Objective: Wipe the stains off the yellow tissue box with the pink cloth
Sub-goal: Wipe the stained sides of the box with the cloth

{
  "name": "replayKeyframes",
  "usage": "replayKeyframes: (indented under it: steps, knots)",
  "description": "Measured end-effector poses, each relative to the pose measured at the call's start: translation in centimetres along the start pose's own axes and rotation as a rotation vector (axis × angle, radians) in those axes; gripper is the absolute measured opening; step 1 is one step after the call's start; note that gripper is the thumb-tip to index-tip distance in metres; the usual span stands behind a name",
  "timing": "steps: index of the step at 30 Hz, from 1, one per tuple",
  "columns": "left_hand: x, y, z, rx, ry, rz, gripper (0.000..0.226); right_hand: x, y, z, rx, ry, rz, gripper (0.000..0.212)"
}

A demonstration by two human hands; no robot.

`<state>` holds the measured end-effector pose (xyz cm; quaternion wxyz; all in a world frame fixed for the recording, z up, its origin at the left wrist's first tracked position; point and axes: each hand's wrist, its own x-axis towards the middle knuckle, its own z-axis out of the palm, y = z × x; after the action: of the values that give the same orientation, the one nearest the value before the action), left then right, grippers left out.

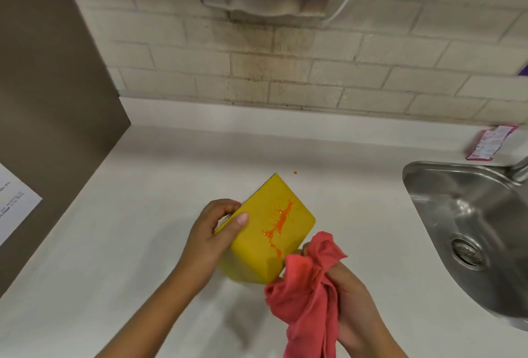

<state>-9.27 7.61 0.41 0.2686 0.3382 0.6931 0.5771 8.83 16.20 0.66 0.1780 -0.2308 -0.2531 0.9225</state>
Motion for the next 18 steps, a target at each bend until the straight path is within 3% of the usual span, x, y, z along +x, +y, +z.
replayKeyframes:
  steps: [4,6,12,13,15,16,18]
  knots:
    - [0.2,-0.5,-0.1,-0.011,0.039,0.004,0.048,-1.6,-1.8,0.1,-0.312,0.180,-0.050,0.050]
    - [0.3,-0.9,-0.3,-0.006,0.005,0.005,0.042,-2.0,-3.2,0.6,-0.321,0.262,-0.091,0.051]
    - [0.3,-1.1,-0.5,0.018,-0.082,0.027,0.034,-0.3,-6.6,3.4,-0.133,0.036,-0.274,0.064]
    - [0.3,-1.1,-0.5,0.017,-0.088,0.031,0.034,0.5,-6.6,3.7,-0.136,0.039,-0.324,0.056]
    - [0.2,-1.1,-0.4,0.019,-0.090,0.039,0.036,2.1,-6.1,3.7,-0.384,0.164,-0.476,0.018]
    - [0.2,-1.0,-0.4,0.018,-0.089,0.040,0.037,2.8,-5.6,3.6,-0.602,0.262,-0.572,0.010]
    - [0.2,-1.0,-0.4,0.010,-0.094,0.040,0.040,3.7,-4.7,3.0,-0.889,0.348,-0.720,0.019]
